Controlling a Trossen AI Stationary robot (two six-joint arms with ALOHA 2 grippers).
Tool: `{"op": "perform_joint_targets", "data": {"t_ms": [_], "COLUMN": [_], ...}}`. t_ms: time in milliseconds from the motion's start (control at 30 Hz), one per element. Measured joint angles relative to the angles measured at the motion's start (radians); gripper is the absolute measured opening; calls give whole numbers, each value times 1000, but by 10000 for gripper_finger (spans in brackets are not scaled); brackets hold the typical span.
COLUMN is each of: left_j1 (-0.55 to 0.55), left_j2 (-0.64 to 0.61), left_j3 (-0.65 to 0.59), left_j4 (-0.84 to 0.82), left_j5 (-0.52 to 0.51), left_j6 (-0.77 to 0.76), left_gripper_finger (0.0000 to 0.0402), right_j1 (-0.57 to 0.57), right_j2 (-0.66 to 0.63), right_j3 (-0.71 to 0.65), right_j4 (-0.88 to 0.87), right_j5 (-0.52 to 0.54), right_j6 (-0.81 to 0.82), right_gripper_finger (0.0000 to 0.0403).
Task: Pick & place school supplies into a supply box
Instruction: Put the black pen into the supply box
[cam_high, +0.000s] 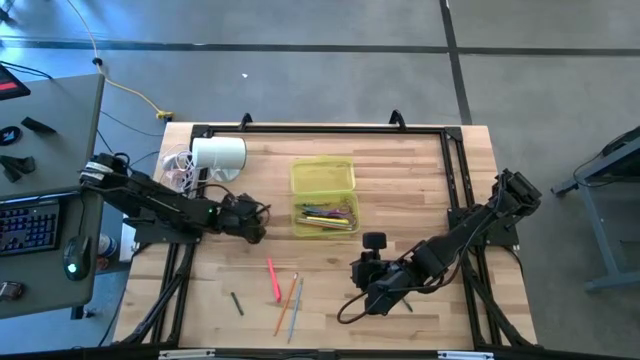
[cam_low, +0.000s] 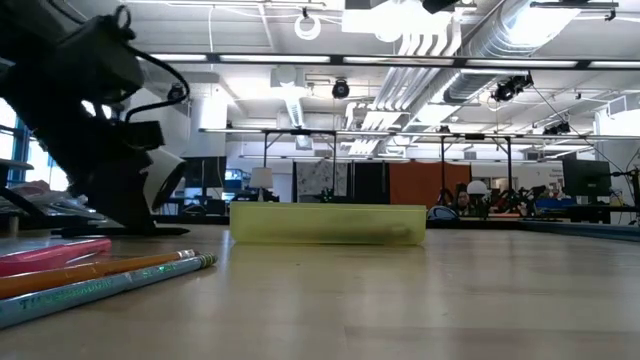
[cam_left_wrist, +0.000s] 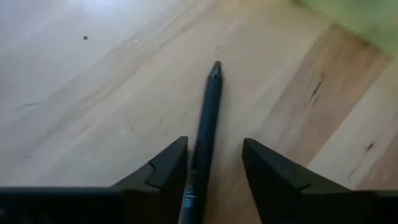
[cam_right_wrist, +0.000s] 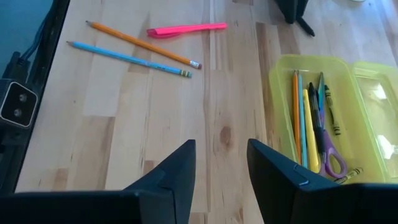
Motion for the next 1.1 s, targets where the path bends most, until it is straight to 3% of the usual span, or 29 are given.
{"op": "perform_joint_targets", "data": {"t_ms": [200,300,500,633,900,1100], "left_j1": [-36,-65,-92,-91,-91,-94], "left_j2": [1,5,5,6,15,72], "left_j3": [-139,-162,-163,-163,-165,-163], "left_j4": [215,242,235,244,277,293], "left_j5": [-88,-127,-139,-143,-138,-185], "left_j6": [-134,-188,-132,-185,-160,-139], "left_gripper_finger": [156,122,45,53,139,136], "right_j1": [0,0,0,0,0,0], "right_j2": [0,0,0,0,0,0], "right_j3": [0,0,0,0,0,0], "right_j4": [0,0,0,0,0,0], "right_j5": [2,7,5,5,4,4], "right_j6": [0,0,-8,-8,-8,25], "right_gripper_finger": [129,129,129,129,129,129]}}
